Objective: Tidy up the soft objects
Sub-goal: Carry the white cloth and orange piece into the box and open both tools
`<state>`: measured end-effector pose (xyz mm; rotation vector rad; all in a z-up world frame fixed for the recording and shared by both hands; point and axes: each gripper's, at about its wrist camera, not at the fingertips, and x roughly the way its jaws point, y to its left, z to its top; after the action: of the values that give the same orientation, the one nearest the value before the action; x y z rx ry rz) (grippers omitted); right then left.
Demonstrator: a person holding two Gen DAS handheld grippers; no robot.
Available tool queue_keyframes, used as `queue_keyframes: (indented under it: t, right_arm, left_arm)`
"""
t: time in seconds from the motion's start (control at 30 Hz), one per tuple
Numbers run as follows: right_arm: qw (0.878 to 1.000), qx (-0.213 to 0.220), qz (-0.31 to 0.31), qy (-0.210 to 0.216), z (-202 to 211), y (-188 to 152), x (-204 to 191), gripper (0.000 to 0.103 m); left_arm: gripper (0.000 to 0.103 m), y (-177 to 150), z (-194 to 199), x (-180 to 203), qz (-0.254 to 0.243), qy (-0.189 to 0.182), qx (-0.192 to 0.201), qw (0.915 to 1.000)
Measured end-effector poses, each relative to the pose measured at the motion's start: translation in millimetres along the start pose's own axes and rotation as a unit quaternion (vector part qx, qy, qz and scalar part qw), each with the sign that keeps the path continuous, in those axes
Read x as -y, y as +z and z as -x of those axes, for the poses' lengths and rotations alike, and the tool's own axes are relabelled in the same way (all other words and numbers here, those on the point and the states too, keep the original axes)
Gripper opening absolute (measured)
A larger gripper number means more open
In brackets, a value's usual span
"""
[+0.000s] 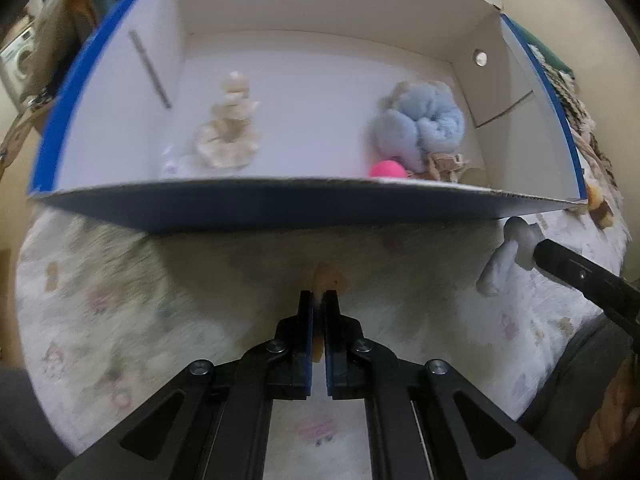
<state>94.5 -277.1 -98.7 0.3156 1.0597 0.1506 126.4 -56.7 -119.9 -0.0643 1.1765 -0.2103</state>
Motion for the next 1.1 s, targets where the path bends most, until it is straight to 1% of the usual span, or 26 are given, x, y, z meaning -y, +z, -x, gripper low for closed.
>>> queue_keyframes:
  t: [0.2, 0.27, 0.33, 0.37, 0.43, 0.5, 0.63, 0.7, 0.77, 0.9, 1.1]
  right_arm:
    - [1.0, 0.0, 0.015, -0.005, -0.2, -2.1, -5.6, 0.01]
    - [1.0, 0.001, 0.023, -0.006, 0.3, -2.9, -8.1, 0.01]
    - [0.999, 0.0, 0.032, -0.003, 1.1, -4.0, -12.1, 0.01]
    - [0.999, 0.0, 0.036, -0.001, 2.1, -4.4, -14.0, 0.01]
    - [0.999, 0.003, 0.046, 0.006, 7.0, -6.5, -18.9, 0.01]
    - [0.998, 0.012, 0.056, 0.011, 15.6, -9.3, -24.2, 0.01]
    - [0.997, 0.038, 0.063, 0.032, 41.1, -14.2, -28.9, 0.01]
    - [0.996, 0.051, 0.067, 0.034, 51.5, -14.5, -31.2, 0.01]
    - [0.995, 0.061, 0.074, 0.027, 59.8, -13.0, -33.7, 0.01]
    - [0.993, 0.088, 0.075, 0.017, 74.1, -3.4, -34.8, 0.01]
    - [0.99, 0.125, 0.067, 0.025, 83.9, 24.7, -34.9, 0.01]
  left_arm:
    - [0.005, -16.3, 27.1, -5.9, 0.014, 0.017, 0.014, 0.9997]
    - [0.005, -23.8, 34.6, -8.4, 0.015, 0.032, 0.023, 0.9991]
    - [0.005, -25.0, 38.4, -6.5, 0.022, 0.04, 0.028, 0.9986]
    - [0.005, -22.6, 37.2, 0.6, 0.023, 0.039, 0.029, 0.9986]
    - [0.005, -24.1, 42.2, -1.2, 0.025, 0.047, 0.032, 0.9981]
    - [0.005, -25.0, 53.8, -3.6, 0.024, 0.051, 0.043, 0.9974]
    - [0.005, -15.8, 69.2, 2.7, 0.018, 0.056, 0.076, 0.9954]
    - [0.005, -13.8, 84.7, 1.6, 0.013, 0.062, 0.101, 0.9929]
    - [0.005, -10.6, 100.0, -2.0, 0.019, 0.061, 0.127, 0.9898]
    - [0.005, -1.2, 114.7, -6.1, 0.028, 0.052, 0.146, 0.9875]
    - [0.005, 31.1, 123.1, -7.1, 0.025, 0.06, 0.171, 0.9831]
